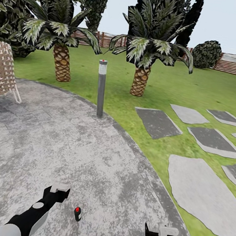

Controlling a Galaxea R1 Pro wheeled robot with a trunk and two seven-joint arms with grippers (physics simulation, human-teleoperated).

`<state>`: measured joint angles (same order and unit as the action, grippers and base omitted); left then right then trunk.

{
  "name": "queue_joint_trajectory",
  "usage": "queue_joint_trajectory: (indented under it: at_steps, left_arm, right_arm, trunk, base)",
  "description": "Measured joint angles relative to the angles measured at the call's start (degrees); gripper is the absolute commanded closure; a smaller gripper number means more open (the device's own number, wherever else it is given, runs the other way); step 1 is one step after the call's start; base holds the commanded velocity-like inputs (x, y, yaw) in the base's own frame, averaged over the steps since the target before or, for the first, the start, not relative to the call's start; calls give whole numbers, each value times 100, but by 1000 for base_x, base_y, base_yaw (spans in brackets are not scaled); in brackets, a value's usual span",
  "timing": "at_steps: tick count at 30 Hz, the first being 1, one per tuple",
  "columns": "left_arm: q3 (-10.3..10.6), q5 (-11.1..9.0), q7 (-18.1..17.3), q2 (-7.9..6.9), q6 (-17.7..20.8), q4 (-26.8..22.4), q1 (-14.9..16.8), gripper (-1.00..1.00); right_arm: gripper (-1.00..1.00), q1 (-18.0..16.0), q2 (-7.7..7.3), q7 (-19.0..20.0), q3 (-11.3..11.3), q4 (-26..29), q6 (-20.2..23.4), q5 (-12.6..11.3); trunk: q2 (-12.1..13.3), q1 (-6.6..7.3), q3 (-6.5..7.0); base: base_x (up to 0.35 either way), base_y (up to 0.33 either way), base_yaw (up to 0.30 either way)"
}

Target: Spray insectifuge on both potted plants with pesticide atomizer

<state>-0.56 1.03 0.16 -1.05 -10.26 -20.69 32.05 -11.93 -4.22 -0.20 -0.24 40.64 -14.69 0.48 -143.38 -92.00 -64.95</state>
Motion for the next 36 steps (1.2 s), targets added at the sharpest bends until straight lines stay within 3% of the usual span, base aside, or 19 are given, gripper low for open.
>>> queue_joint_trajectory:
  at_steps: [6, 11, 36]
  left_arm:
    - [4, -5, -4, -1, -375, 14, -7, -100]
    - [7, -7, -5, 0, -447, 16, -5, -100]
    - [-16, -35, 0, -15, -533, 139, -13, -100]
  right_arm:
    - [-100, 0, 0, -4, 0, 0, 0, 0]
    - [-100, 0, 0, -4, 0, -3, 0, 0]
    - [-100, 0, 0, -6, 0, 0, -9, 0]
  trunk:
    - [-8, -15, -179]
    - [-14, -26, -314]
    - [-14, -26, -335]
  base:
    - [0, 0, 0]
    - [0, 0, 0]
    - [-33, -121, 0]
